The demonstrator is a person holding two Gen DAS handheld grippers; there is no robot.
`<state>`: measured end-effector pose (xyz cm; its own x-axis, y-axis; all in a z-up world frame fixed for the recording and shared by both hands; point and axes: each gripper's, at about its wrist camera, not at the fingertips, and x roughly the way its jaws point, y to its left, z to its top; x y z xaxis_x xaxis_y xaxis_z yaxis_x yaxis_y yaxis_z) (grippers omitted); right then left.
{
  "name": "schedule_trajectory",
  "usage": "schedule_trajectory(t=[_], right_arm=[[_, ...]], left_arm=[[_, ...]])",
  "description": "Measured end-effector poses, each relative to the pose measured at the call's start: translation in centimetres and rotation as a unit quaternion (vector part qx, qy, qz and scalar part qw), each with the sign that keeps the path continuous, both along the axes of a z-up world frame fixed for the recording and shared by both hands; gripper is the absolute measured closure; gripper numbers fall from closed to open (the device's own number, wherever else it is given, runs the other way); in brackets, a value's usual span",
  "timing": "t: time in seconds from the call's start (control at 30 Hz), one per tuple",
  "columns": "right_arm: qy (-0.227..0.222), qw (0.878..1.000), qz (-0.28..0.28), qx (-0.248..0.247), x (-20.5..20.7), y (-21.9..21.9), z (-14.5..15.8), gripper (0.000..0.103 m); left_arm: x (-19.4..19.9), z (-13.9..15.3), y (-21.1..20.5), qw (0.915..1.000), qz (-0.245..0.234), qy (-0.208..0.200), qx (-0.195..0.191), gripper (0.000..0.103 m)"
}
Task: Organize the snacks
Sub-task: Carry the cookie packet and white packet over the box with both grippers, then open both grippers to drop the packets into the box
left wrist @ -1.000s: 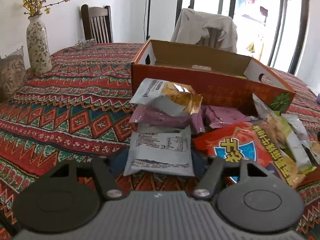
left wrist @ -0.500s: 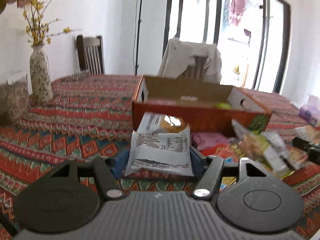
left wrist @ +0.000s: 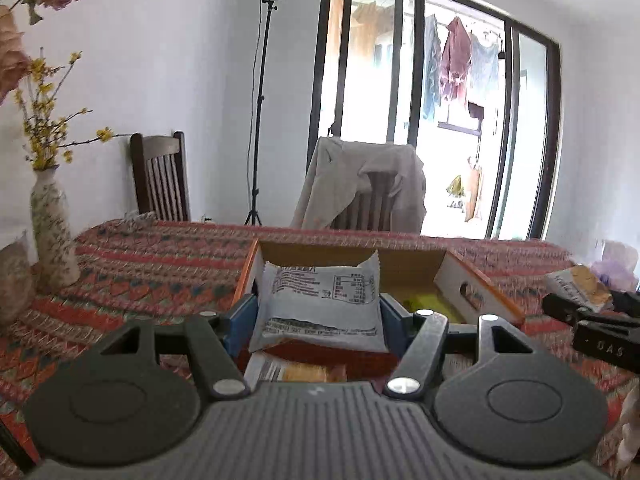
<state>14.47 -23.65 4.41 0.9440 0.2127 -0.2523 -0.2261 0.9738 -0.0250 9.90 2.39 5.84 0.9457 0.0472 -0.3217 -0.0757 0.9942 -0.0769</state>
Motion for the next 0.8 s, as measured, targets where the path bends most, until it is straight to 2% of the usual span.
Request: schedule_trajectory(t=[0.2, 0.4, 0.57, 0.7, 0.8], right_arm=[[-0.021, 1.0, 0.015, -0.012, 3.2, 2.5, 2.2, 0.033], [-0.002, 1.0, 0.007, 0.002, 7.3, 3.9, 2.5, 0.033], [0.026, 0.999, -0.002, 0.033, 10.3, 4.6, 0.7, 0.033], [0.028, 1.0, 0.003, 0.01, 10.8, 5.2, -1.9, 0.033], [0.05, 0.999, 0.01, 0.002, 11.6, 5.5, -2.9, 0.033]], left_arm=[[4.6, 1.1, 0.0, 0.9999, 0.007, 0.001, -0.009, 0.037], [8.8, 1.0, -0.2, 0.9993, 0.032, 0.014, -0.01, 0.037], [11.5, 0.4, -0.1, 0.9977, 0.059, 0.022, -0.024, 0.037], [11.9, -1.2, -0.4, 0.9981, 0.054, 0.018, -0.024, 0.037], [12.4, -2.0, -0.6, 0.9985, 0.045, 0.025, -0.018, 0.037]])
